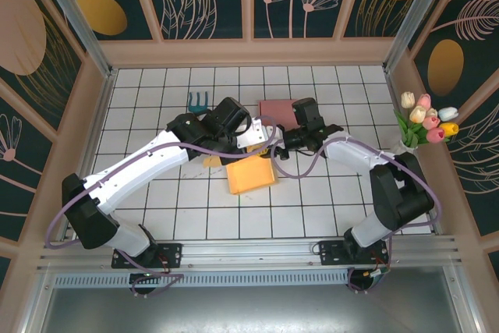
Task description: Fold the paper box
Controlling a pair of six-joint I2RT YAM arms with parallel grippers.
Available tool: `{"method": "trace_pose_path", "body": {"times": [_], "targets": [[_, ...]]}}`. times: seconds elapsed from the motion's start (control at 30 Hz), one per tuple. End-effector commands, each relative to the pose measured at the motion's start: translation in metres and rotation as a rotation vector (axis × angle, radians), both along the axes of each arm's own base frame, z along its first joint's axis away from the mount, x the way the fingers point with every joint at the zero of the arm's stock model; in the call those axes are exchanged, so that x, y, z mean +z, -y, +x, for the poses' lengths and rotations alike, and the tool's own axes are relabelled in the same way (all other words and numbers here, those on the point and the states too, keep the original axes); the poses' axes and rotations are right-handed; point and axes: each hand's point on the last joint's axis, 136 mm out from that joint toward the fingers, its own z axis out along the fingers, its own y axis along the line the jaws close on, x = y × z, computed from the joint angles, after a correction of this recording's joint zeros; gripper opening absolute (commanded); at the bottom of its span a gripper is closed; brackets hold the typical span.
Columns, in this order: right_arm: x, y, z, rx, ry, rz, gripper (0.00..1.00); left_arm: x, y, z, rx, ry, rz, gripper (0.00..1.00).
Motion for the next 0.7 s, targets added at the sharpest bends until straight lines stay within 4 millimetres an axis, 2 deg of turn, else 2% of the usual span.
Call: {"method": "trace_pose_path", "body": {"times": [0.0,0.07,0.13,0.23,0.3,0.33,0.4,0.5,0.57,0.67], "targets": [[0.006,-0.005,-0.008,0.055,-0.008,0.027,0.12,0.023,0.013,0.007,-0.009,0.075,-0.097,0.0],[0.003,-0.002,-0.008,0.048,-0.011,0.024,0.09,0.029,0.015,0.009,0.005,0.091,-0.127,0.0],[0.0,0.002,-0.007,0.038,-0.013,0.029,0.07,0.044,0.018,0.016,0.044,0.136,-0.193,0.0],[-0.003,0.014,-0.004,0.011,-0.009,0.047,0.04,0.088,0.015,0.03,0.167,0.264,-0.391,0.0],[-0.006,0.022,-0.001,-0.011,0.0,0.056,0.01,0.116,-0.003,0.034,0.279,0.379,-0.567,0.0],[-0.007,0.026,0.0,-0.022,0.006,0.057,0.0,0.126,-0.014,0.032,0.328,0.417,-0.639,0.04],[-0.007,0.032,0.004,-0.052,0.019,0.061,0.0,0.143,-0.04,0.027,0.443,0.467,-0.831,0.21],[-0.007,0.036,0.011,-0.103,0.064,0.061,0.0,0.137,-0.094,0.031,0.745,0.497,-1.006,0.49],[-0.003,0.04,0.013,-0.127,0.082,0.077,0.0,0.122,-0.13,0.048,0.963,0.476,-1.021,0.53],[-0.001,0.044,0.011,-0.152,0.119,0.081,0.0,0.096,-0.156,0.073,1.11,0.35,-1.027,0.58]]}}
